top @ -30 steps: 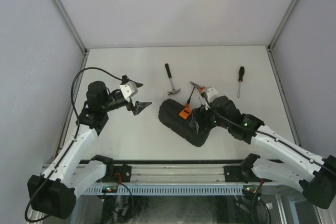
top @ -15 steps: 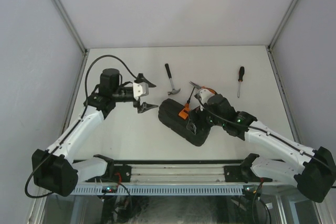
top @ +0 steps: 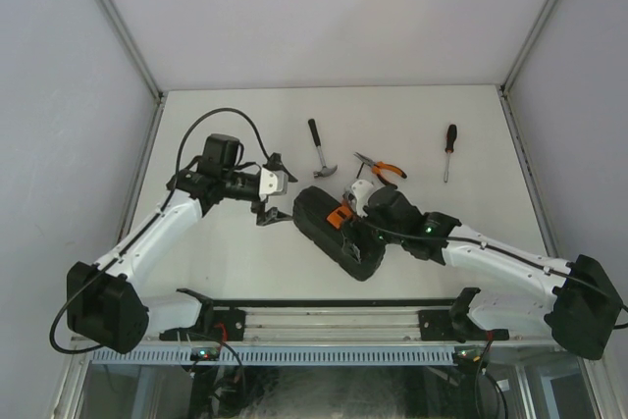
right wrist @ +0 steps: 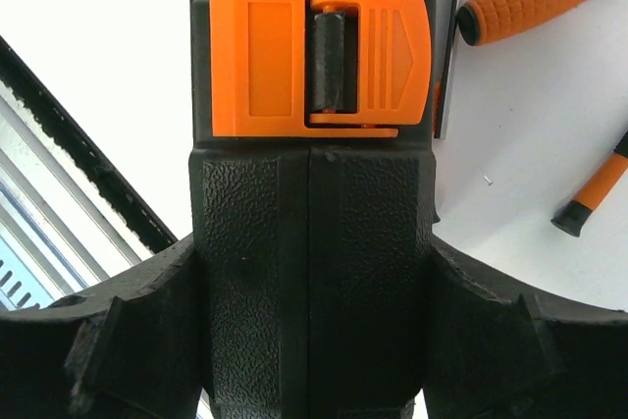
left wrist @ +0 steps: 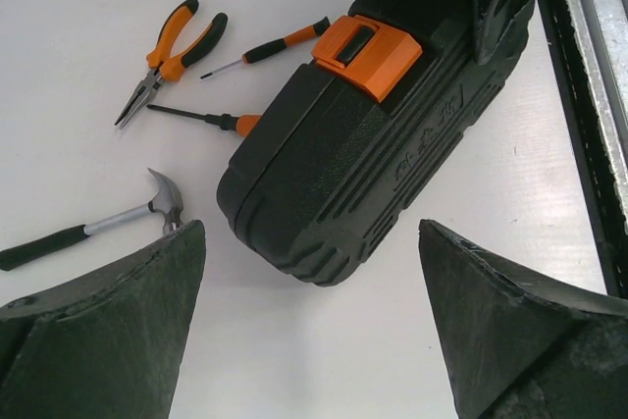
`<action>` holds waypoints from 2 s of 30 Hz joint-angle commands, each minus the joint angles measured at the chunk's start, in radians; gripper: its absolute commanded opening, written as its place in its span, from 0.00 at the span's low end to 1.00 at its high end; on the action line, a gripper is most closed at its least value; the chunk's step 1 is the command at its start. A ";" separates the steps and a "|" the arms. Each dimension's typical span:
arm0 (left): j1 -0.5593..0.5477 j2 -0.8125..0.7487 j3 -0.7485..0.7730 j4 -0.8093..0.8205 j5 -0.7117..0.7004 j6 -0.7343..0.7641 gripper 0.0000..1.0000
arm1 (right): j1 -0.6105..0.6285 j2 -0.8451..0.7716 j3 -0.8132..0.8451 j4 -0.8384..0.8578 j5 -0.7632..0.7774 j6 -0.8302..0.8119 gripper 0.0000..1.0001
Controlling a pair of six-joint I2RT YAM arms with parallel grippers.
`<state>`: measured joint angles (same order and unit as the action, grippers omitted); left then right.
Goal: Sort the tools into containers
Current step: Open the storage box at the center of the board.
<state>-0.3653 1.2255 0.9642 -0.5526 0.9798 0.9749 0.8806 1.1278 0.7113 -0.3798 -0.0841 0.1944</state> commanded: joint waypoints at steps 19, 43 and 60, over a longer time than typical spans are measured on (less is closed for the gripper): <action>-0.100 0.057 -0.019 0.040 -0.012 0.003 1.00 | -0.016 -0.020 0.055 -0.011 -0.187 -0.512 0.41; -0.162 0.094 -0.122 0.036 -0.105 0.012 1.00 | -0.025 -0.017 0.048 0.012 -0.193 -0.525 0.42; -0.161 0.089 -0.150 0.156 -0.064 -0.023 0.35 | -0.026 -0.043 0.044 0.046 -0.211 -0.530 0.70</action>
<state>-0.5213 1.3258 0.8280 -0.4614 0.8719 0.9665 0.8570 1.1248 0.7212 -0.4164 -0.2661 -0.3412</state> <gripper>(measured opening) 0.744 0.670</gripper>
